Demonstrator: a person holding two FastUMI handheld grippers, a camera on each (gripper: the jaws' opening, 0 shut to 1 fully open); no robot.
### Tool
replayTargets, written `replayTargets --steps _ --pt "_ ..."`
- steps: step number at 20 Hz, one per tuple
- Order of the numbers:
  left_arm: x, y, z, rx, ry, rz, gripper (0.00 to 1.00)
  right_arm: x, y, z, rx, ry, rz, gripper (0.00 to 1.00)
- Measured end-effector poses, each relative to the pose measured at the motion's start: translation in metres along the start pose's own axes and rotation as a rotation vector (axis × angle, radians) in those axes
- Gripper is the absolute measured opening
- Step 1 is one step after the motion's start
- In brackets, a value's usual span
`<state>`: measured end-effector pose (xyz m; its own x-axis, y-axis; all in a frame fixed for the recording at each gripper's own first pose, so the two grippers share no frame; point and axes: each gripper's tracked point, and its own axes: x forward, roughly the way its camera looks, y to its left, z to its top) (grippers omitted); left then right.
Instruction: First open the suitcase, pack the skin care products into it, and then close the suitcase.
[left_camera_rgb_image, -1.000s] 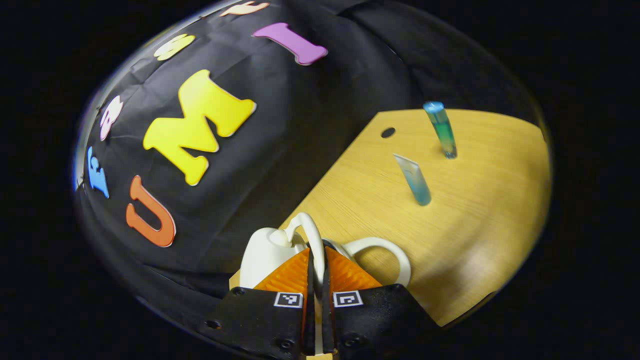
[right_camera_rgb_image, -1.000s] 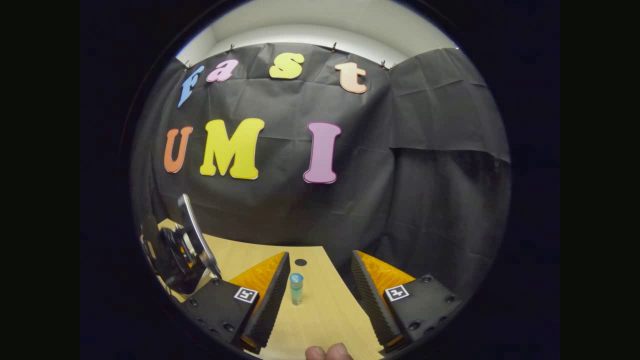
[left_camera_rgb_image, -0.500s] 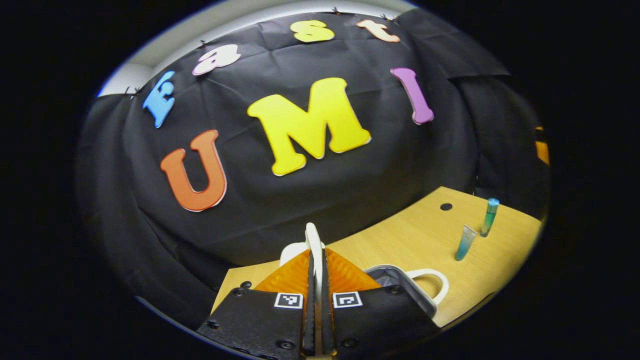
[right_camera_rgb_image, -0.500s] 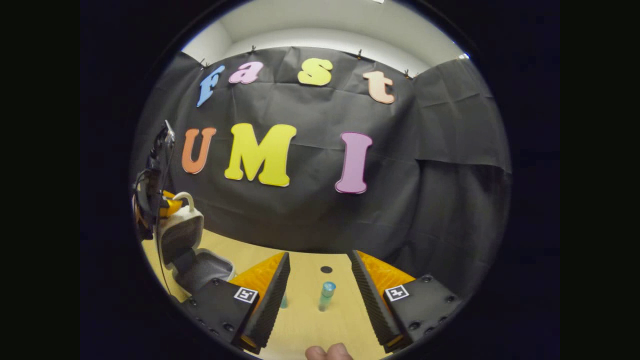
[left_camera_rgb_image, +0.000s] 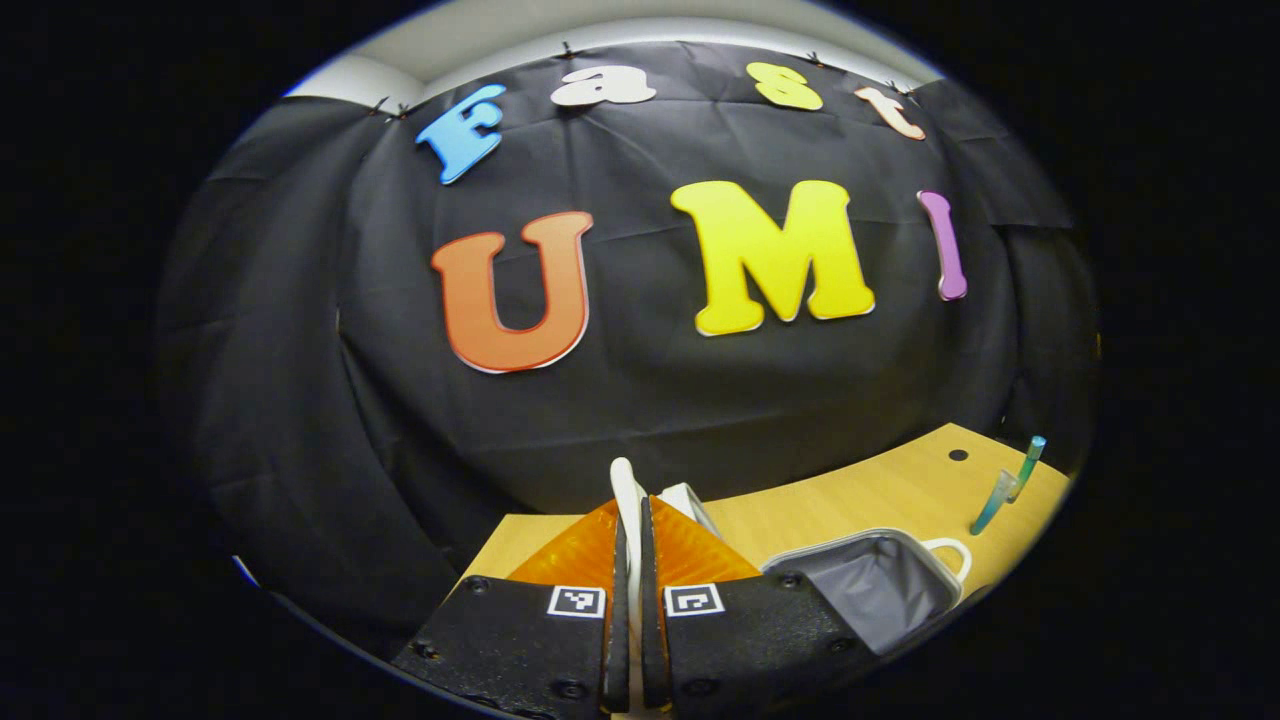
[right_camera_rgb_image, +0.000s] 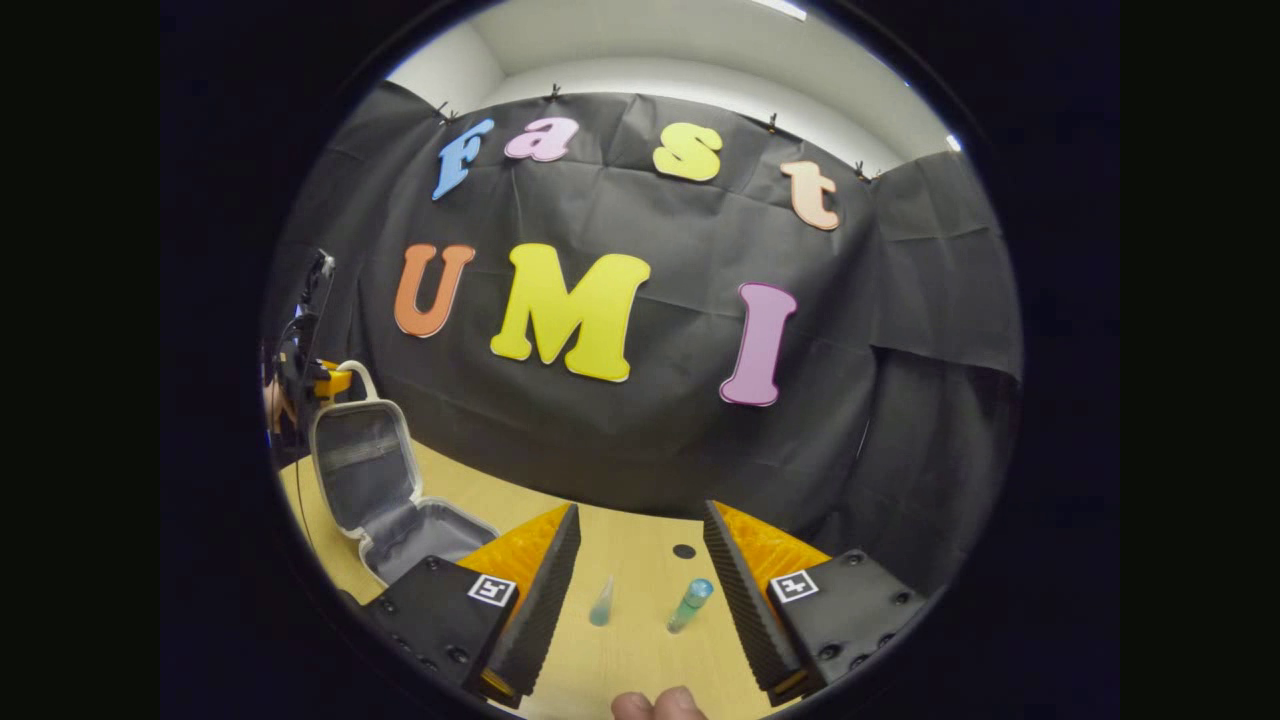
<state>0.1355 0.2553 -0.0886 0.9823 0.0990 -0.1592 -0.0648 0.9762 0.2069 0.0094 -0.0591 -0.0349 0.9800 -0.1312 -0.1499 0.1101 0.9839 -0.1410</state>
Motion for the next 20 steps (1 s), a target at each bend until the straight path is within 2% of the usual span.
replayTargets --steps 4,7,11,12,13,15,18,19,20 --pt "0.013 0.055 -0.063 -0.092 0.096 0.090 0.08 0.007 0.019 -0.001 -0.030 0.018 0.014 0.74" --pt "0.024 0.078 -0.118 -0.159 0.195 0.125 0.08 0.009 0.027 -0.001 -0.049 0.027 0.012 0.74" --pt "0.034 0.087 -0.184 -0.306 0.345 0.158 0.12 0.008 0.027 -0.009 -0.054 0.059 -0.005 0.74" --pt "0.034 0.084 -0.199 -0.327 0.387 0.166 0.14 0.008 0.027 -0.010 -0.051 0.065 -0.011 0.72" --pt "0.033 0.080 -0.212 -0.341 0.420 0.167 0.16 0.008 0.026 -0.010 -0.051 0.069 -0.017 0.74" --pt "0.032 0.077 -0.229 -0.363 0.461 0.172 0.16 0.007 0.025 -0.011 -0.055 0.073 -0.024 0.74" --pt "0.035 0.080 -0.234 -0.374 0.455 0.179 0.16 0.007 0.025 -0.010 -0.050 0.072 -0.027 0.74" --pt "0.032 0.082 -0.234 -0.353 0.462 0.192 0.10 0.007 0.026 -0.010 -0.050 0.071 -0.026 0.74" --pt "0.028 0.085 -0.235 -0.332 0.471 0.198 0.17 0.006 0.027 -0.011 -0.048 0.071 -0.023 0.74"
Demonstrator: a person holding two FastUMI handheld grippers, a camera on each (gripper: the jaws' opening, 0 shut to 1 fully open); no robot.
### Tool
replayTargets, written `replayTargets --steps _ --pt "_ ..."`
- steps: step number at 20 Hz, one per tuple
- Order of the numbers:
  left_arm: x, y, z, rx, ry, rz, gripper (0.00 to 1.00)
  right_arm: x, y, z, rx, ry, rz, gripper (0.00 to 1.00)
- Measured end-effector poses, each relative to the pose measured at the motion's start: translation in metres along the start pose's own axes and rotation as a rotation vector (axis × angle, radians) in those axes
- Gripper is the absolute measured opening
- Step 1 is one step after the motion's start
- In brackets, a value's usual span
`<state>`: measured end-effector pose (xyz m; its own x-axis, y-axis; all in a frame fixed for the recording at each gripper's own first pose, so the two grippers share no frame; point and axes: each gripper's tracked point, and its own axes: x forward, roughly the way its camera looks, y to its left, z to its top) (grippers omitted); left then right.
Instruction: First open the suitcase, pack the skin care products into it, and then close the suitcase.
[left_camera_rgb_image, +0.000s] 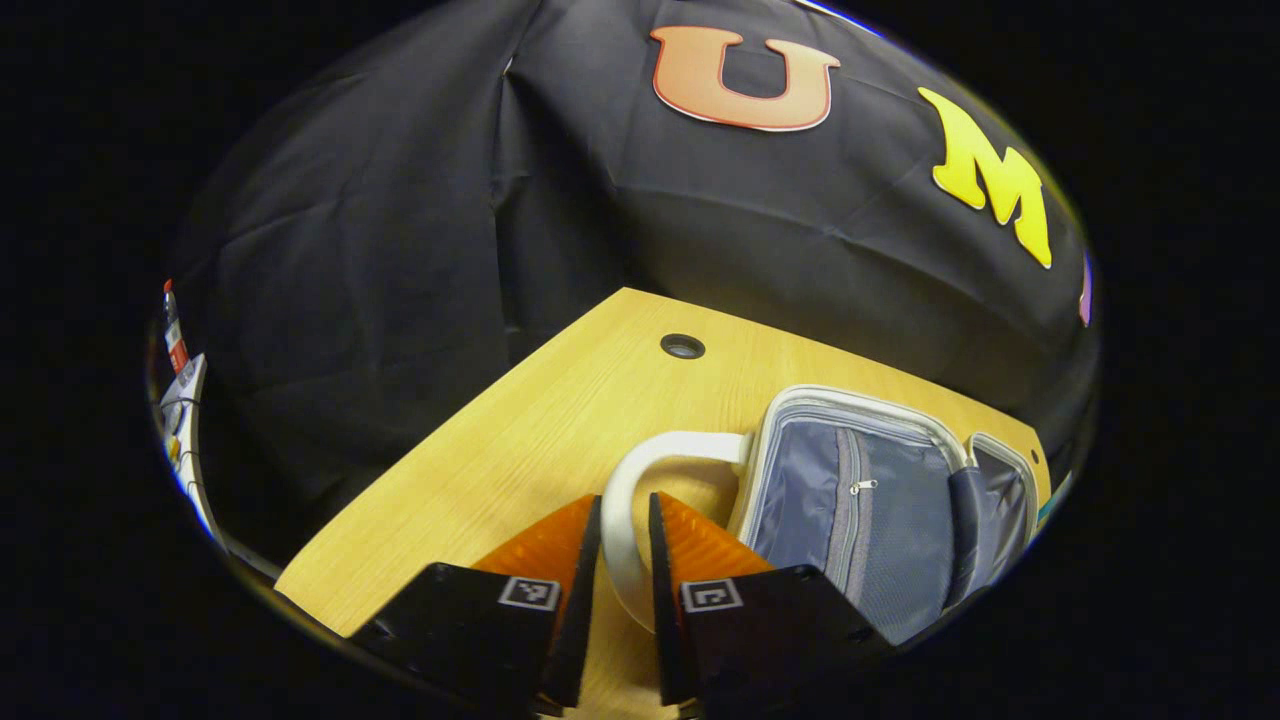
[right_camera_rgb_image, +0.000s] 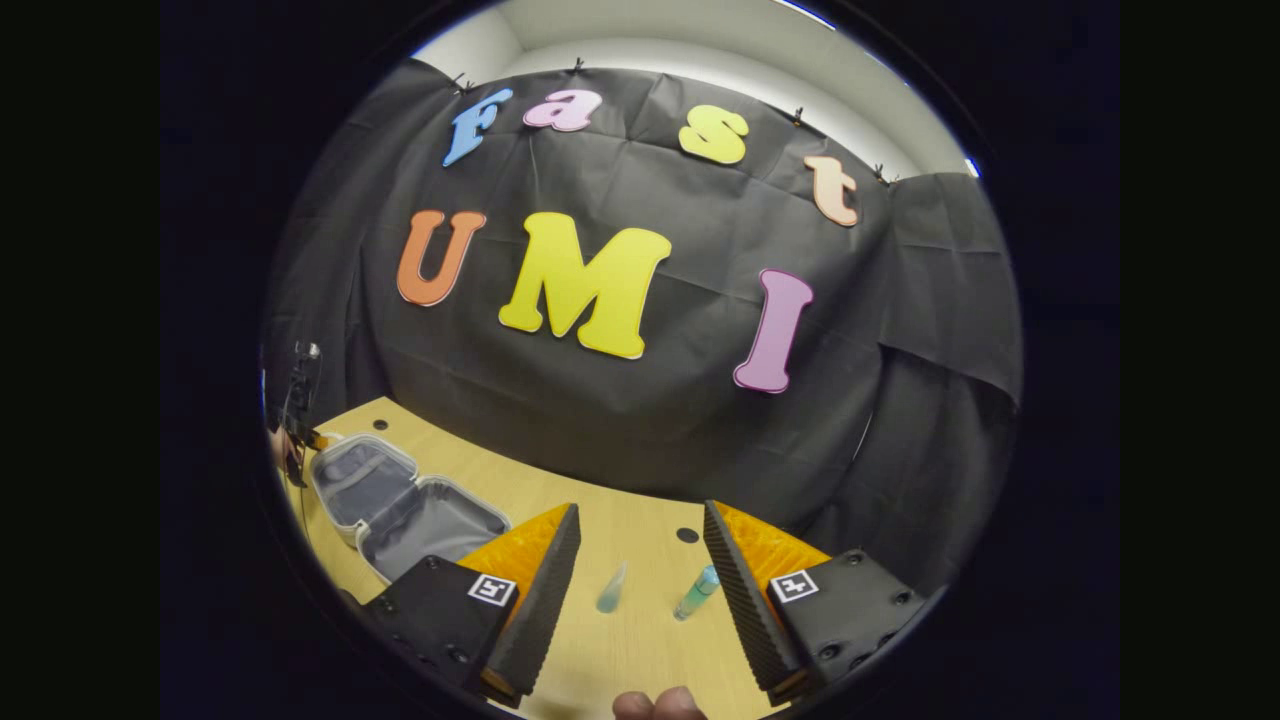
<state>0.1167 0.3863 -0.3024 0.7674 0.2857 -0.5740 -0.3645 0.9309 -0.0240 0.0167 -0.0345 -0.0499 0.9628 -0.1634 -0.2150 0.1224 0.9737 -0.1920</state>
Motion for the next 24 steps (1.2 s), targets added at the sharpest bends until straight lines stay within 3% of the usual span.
replayTargets --steps 1,2,5,8,13,18,24 --pt "-0.003 0.001 0.004 0.011 -0.013 0.005 0.54 0.000 0.001 -0.001 0.004 0.000 0.003 0.74" --pt "-0.008 -0.002 0.011 0.015 -0.031 -0.006 0.45 0.000 0.000 -0.002 0.010 0.000 0.005 0.74" --pt "-0.038 -0.020 0.039 0.040 -0.121 -0.032 0.95 0.000 -0.004 -0.005 0.034 -0.002 0.009 0.74" --pt "-0.082 -0.048 0.070 0.067 -0.214 -0.054 0.97 0.001 -0.008 -0.009 0.058 -0.011 0.025 0.74" --pt "-0.161 -0.134 0.094 0.099 -0.342 -0.109 0.98 0.003 -0.021 -0.027 0.095 -0.014 0.047 0.74" --pt "-0.225 -0.232 0.085 0.109 -0.379 -0.200 0.98 0.004 -0.050 -0.047 0.142 -0.002 0.042 0.74" --pt "-0.269 -0.330 0.059 0.075 -0.371 -0.297 0.98 0.009 -0.097 -0.073 0.178 0.027 -0.010 0.72"
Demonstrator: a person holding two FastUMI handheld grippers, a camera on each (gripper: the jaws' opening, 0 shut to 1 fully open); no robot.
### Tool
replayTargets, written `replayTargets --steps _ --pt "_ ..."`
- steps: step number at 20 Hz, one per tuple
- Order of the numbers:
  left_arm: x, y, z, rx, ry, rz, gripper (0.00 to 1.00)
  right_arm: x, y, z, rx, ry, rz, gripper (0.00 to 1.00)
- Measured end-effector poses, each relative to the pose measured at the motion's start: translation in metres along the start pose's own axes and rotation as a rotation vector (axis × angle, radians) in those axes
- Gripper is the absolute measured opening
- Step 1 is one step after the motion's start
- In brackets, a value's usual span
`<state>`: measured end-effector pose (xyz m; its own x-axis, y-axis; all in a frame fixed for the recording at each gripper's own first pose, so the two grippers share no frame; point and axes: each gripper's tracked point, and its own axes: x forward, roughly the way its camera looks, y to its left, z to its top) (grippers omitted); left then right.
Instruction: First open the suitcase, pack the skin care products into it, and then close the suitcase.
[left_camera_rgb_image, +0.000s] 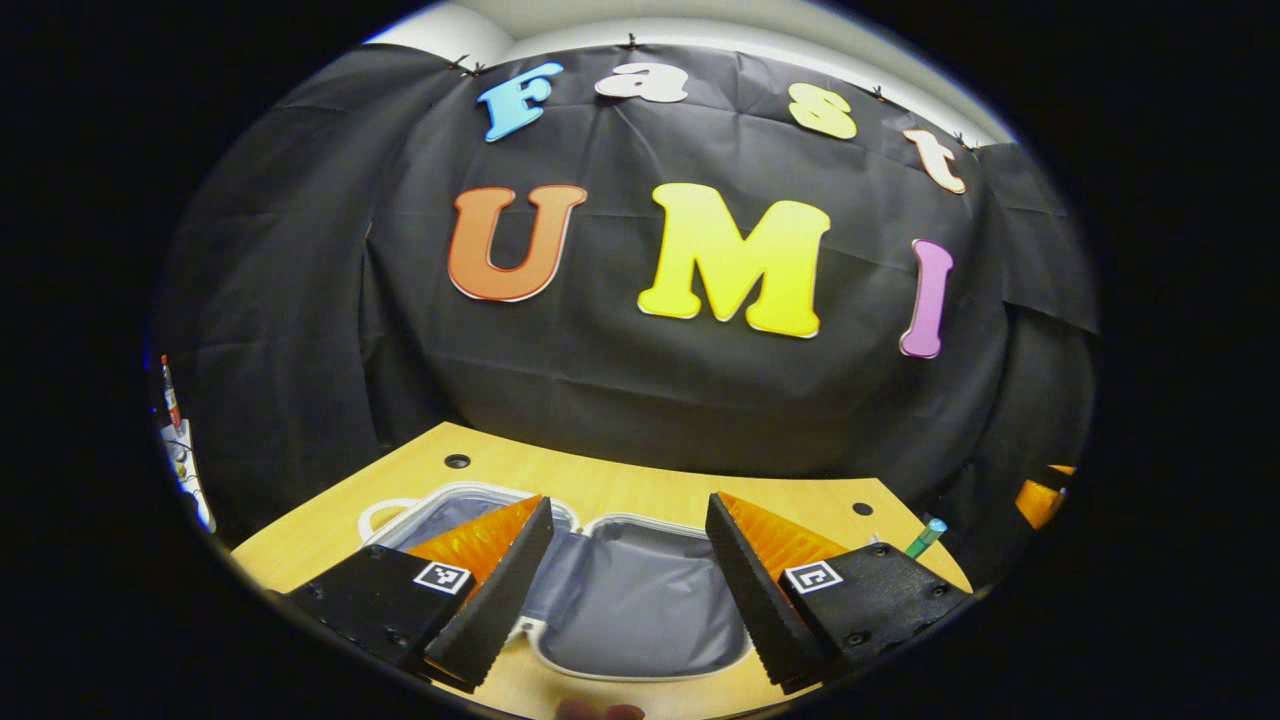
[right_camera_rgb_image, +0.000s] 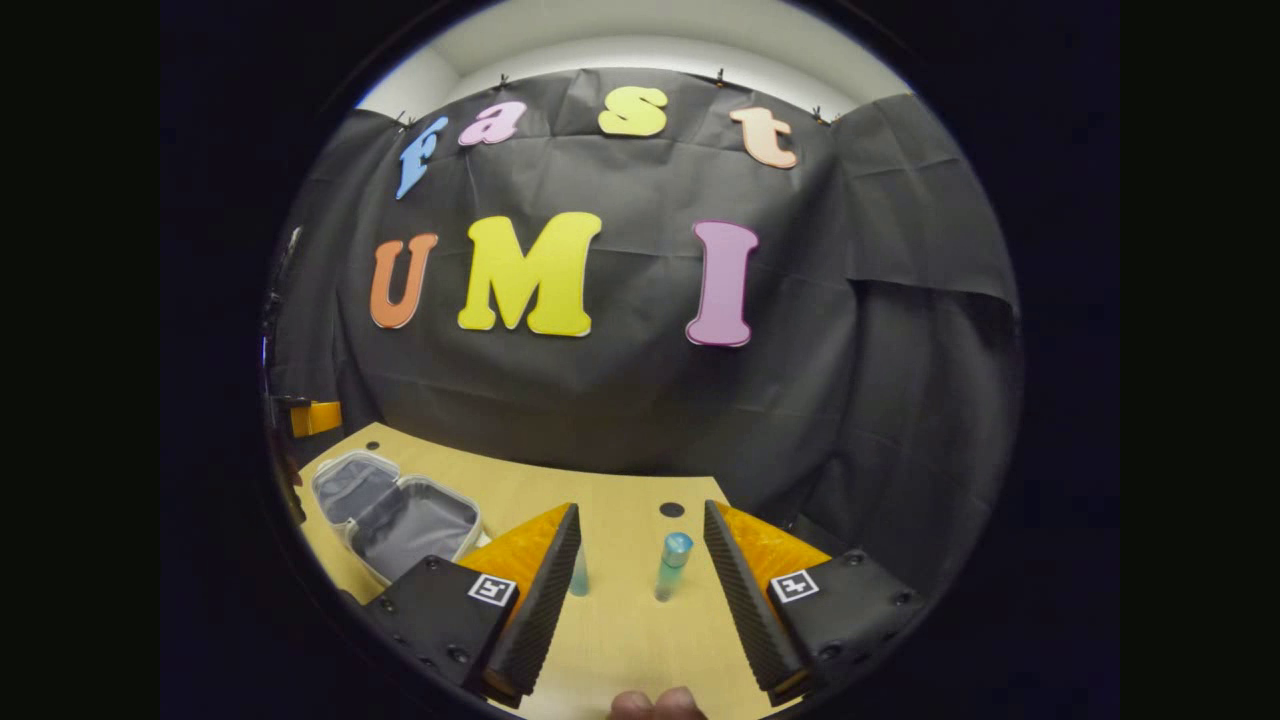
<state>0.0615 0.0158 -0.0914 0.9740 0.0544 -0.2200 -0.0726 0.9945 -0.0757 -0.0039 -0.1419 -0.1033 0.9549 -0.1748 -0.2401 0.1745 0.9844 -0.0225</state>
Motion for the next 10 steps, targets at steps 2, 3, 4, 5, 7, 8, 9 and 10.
replayTargets --steps 2,3,4,5,7,8,9,10 --pt "0.001 -0.041 0.000 0.017 -0.009 -0.066 0.98 0.005 -0.012 -0.004 -0.004 0.009 -0.006 0.72" --pt "0.003 -0.060 -0.001 0.030 -0.006 -0.095 0.98 0.006 -0.021 -0.006 0.002 0.009 -0.011 0.74" --pt "0.006 -0.083 -0.007 0.042 -0.002 -0.136 0.98 0.008 -0.030 -0.006 0.014 0.009 -0.021 0.74" --pt "0.008 -0.103 -0.009 0.051 0.001 -0.171 0.98 0.008 -0.038 -0.008 0.025 0.010 -0.032 0.74" --pt "0.013 -0.139 -0.015 0.072 -0.010 -0.219 0.98 0.009 -0.054 -0.017 0.048 0.022 -0.039 0.74" --pt "0.017 -0.157 -0.019 0.078 -0.011 -0.245 0.98 0.011 -0.061 -0.022 0.050 0.034 -0.039 0.74" --pt "0.019 -0.176 -0.026 0.086 0.002 -0.274 0.98 0.015 -0.070 -0.030 0.048 0.046 -0.044 0.74" --pt "0.021 -0.190 -0.033 0.102 0.002 -0.292 0.98 0.017 -0.080 -0.038 0.045 0.059 -0.054 0.72"
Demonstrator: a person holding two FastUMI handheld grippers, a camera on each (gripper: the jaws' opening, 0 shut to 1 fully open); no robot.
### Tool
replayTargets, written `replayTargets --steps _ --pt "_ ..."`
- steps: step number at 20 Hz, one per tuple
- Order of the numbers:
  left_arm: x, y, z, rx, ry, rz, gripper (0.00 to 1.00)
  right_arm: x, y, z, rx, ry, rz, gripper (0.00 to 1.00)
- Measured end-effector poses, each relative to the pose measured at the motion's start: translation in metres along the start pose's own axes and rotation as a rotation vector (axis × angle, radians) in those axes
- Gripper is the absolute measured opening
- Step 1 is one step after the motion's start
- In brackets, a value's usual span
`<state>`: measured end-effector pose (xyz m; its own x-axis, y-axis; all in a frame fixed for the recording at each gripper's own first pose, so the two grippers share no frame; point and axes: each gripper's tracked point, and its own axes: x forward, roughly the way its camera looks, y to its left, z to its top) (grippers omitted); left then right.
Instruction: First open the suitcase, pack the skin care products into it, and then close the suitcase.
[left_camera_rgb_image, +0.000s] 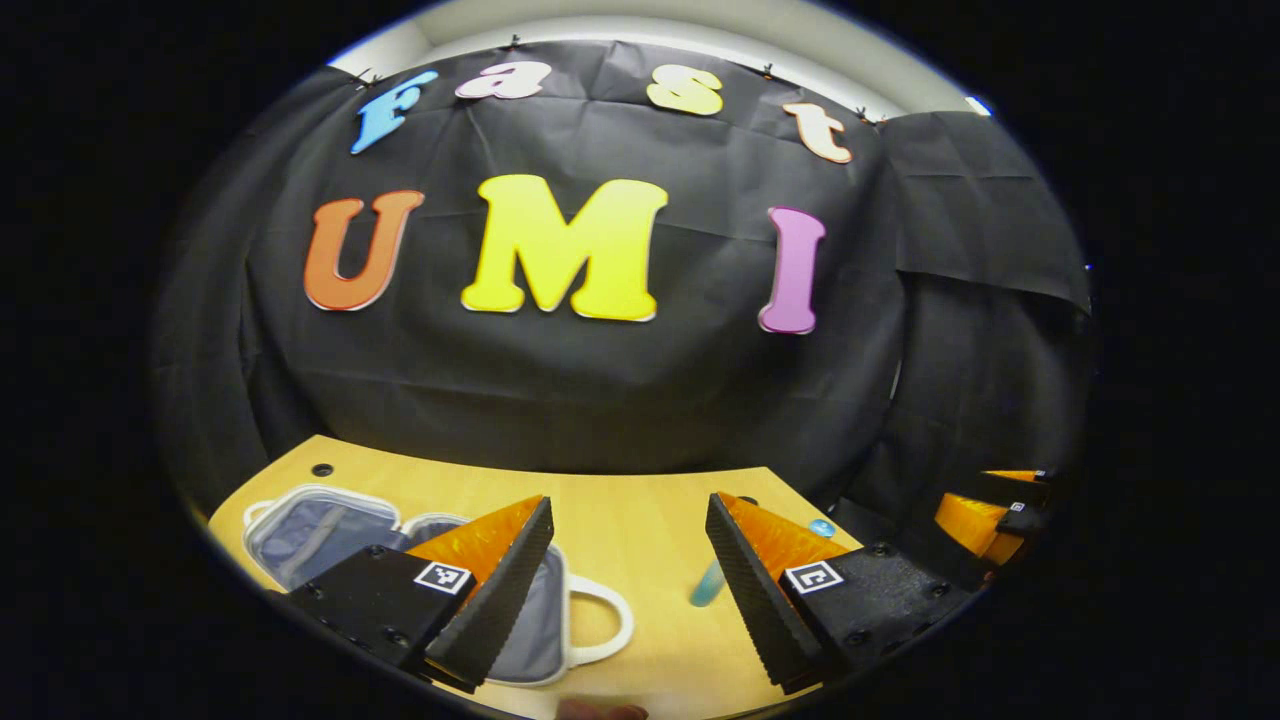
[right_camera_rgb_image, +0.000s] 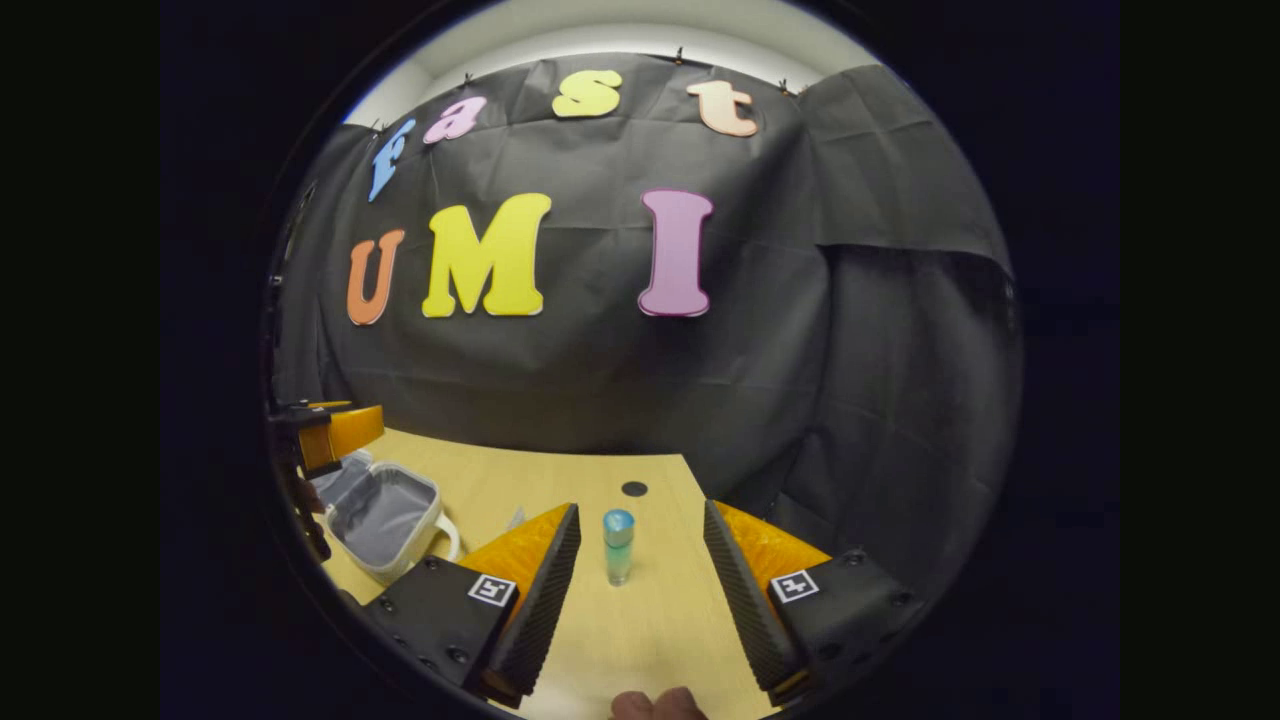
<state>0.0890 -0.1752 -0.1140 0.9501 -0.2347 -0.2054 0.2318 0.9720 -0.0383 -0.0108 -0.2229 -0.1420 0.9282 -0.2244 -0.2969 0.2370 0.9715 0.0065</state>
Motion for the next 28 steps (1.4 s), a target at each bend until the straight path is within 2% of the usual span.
replayTargets --steps 5,6,8,14,21,22,24,26,27,28 --pt "0.027 -0.045 -0.045 0.016 0.053 -0.038 0.99 0.024 -0.026 -0.042 -0.008 0.074 0.010 0.74" --pt "0.036 -0.050 -0.057 0.009 0.069 -0.041 0.98 0.028 -0.029 -0.045 -0.013 0.086 0.010 0.72" --pt "0.046 -0.057 -0.089 -0.006 0.128 -0.034 0.99 0.035 -0.037 -0.041 -0.012 0.085 -0.003 0.74" --pt "0.091 -0.058 -0.174 0.028 0.267 -0.007 0.99 0.043 -0.050 -0.046 -0.030 0.124 -0.012 0.72" --pt "0.135 -0.062 -0.217 0.060 0.350 0.006 0.98 0.049 -0.078 -0.074 -0.023 0.202 -0.046 0.74" --pt "0.139 -0.062 -0.222 0.058 0.366 0.007 0.97 0.050 -0.078 -0.074 -0.021 0.201 -0.046 0.72" --pt "0.142 -0.061 -0.231 0.043 0.411 0.018 0.93 0.053 -0.075 -0.075 -0.019 0.205 -0.042 0.74" --pt "0.146 -0.058 -0.234 0.046 0.425 0.027 0.85 0.055 -0.077 -0.079 -0.015 0.215 -0.047 0.72" --pt "0.149 -0.058 -0.233 0.053 0.425 0.028 0.78 0.056 -0.077 -0.081 -0.006 0.219 -0.049 0.72" --pt "0.151 -0.061 -0.234 0.060 0.431 0.021 0.74 0.056 -0.077 -0.081 0.000 0.224 -0.049 0.74"
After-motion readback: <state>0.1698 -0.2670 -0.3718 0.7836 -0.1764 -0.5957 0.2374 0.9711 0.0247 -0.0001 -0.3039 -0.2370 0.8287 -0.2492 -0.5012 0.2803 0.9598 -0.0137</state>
